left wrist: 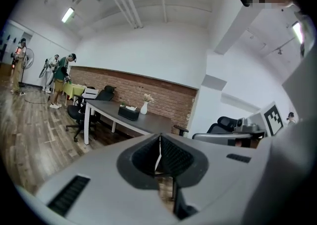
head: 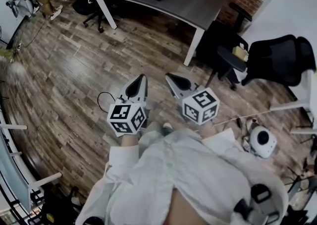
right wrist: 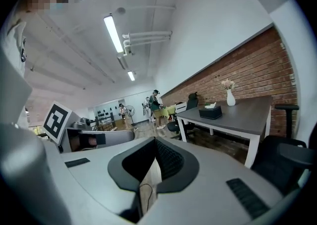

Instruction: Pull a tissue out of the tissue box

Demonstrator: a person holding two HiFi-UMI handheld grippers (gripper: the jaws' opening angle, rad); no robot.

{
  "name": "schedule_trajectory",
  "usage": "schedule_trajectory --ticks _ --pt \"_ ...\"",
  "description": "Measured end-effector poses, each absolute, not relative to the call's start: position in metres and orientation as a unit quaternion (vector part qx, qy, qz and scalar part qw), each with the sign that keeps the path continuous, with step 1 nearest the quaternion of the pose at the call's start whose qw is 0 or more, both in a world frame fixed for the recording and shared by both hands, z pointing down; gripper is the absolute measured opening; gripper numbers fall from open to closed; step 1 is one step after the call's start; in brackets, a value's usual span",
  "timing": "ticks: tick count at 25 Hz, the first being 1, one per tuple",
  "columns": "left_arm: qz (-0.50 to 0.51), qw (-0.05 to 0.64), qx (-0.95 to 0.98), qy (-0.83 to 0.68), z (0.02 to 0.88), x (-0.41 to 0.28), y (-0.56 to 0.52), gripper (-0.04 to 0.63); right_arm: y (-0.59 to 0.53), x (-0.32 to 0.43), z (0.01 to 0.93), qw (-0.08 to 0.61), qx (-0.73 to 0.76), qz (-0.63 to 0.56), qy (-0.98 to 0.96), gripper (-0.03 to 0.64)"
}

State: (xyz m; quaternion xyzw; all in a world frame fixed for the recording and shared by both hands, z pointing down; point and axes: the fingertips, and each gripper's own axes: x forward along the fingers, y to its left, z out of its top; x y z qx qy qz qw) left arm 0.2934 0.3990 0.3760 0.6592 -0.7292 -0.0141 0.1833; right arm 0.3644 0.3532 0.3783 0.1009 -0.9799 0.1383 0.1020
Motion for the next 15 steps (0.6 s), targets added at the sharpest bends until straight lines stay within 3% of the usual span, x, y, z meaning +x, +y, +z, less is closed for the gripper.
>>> schedule_trajectory --ticks 11,15 --pt "0.038 0.184 0.646 -0.74 0.389 0.279 0.378 0.011 0.314 0.359 0.392 0.125 0.132 0.123 -0.976 0.006" --pt "0.043 0.194 0.654 -0.73 0.401 0.255 0.36 0.075 0.295 0.338 0.394 0.116 0.161 0.126 -0.972 0.026"
